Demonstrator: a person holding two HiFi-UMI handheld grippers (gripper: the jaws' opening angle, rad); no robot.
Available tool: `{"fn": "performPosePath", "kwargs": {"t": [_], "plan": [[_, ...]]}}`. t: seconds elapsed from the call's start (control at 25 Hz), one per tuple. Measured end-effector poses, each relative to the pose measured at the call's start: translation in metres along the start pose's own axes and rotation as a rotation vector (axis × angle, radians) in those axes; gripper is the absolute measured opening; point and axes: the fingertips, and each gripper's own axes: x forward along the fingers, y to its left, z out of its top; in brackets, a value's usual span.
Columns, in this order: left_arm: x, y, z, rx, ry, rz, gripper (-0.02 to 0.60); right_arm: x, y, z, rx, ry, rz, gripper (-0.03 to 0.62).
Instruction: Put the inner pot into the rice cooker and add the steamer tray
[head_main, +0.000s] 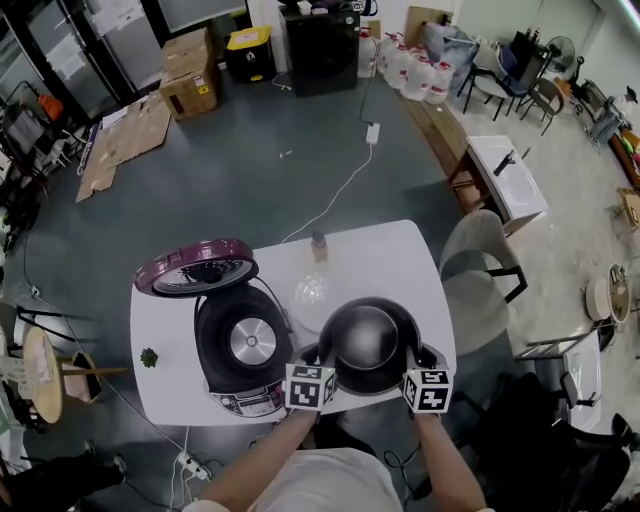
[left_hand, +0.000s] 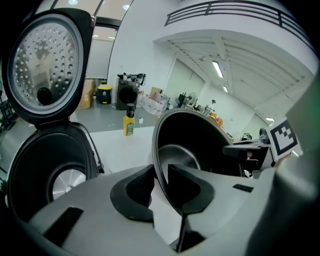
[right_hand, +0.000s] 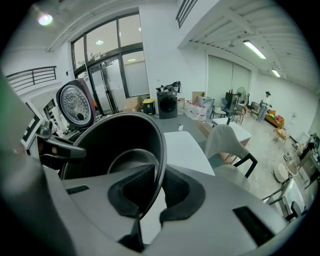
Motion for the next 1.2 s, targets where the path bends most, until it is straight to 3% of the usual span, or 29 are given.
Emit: {"fn": "performPosePath", "kwargs": {"t": [0.72, 1.2], "plan": [[-0.094, 0.044, 0.042, -0.010, -0.150, 0.034, 0.106, -0.037, 0.080, 0.074, -0.096, -0.128, 0.037, 0.058], [-0.147, 0.102, 0.035, -0.068, -0.212, 0.109, 0.104, -0.029, 0.155, 0.095, -0.170, -0.158, 0.119, 0.060]]}}
